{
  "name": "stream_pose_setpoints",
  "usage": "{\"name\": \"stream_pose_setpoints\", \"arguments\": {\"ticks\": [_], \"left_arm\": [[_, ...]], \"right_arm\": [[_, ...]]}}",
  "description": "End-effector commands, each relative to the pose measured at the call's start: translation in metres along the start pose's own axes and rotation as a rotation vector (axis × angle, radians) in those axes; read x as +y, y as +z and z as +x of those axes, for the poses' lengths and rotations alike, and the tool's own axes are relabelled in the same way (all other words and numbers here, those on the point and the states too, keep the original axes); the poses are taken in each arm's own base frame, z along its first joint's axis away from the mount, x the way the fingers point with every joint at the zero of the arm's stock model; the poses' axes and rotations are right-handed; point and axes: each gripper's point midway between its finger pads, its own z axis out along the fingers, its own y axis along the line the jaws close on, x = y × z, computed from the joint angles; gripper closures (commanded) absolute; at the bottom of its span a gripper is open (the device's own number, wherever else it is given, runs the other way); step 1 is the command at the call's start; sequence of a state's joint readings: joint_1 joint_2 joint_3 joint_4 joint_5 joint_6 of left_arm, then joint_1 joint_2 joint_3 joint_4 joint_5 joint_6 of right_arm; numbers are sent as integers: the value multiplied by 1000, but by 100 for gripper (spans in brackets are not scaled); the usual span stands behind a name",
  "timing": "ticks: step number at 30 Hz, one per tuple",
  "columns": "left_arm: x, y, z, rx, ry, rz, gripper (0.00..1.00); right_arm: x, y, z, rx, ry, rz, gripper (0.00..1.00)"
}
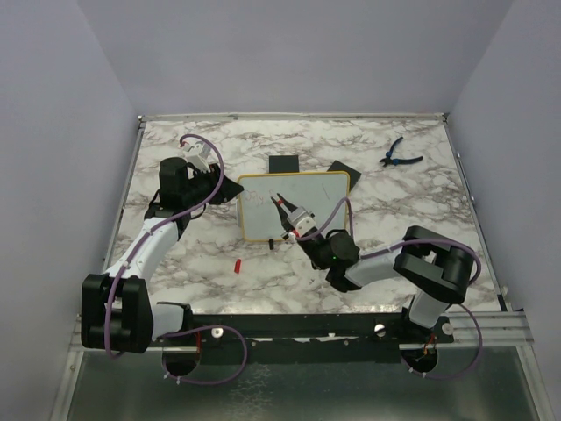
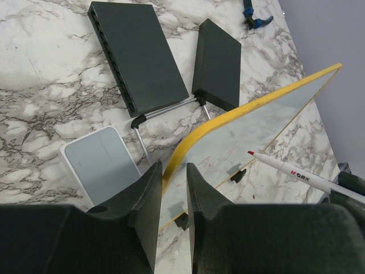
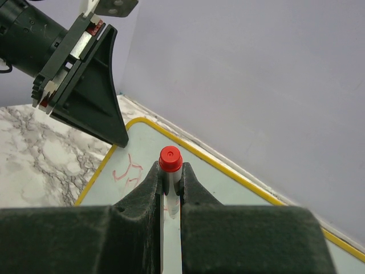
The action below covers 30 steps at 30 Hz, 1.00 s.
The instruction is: Write a sentence on the whiteboard
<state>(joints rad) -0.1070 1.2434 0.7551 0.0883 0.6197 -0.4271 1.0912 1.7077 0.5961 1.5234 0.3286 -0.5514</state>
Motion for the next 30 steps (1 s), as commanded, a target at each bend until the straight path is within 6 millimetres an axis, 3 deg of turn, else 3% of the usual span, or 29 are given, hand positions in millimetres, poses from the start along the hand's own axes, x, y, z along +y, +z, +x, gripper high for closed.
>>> {"name": "stream_pose_setpoints", "arguments": {"ticks": [1, 18, 30], "left_arm": [[-13, -3, -10, -30, 34, 39, 75], [-13, -3, -10, -30, 37, 40, 76], [-13, -3, -10, -30, 37, 39, 76]], "right_arm": [[-28, 6, -37, -153, 59, 133, 99], [-33, 13, -25, -136, 50, 150, 99], [-32, 7, -18, -116, 61, 146, 99]]}}
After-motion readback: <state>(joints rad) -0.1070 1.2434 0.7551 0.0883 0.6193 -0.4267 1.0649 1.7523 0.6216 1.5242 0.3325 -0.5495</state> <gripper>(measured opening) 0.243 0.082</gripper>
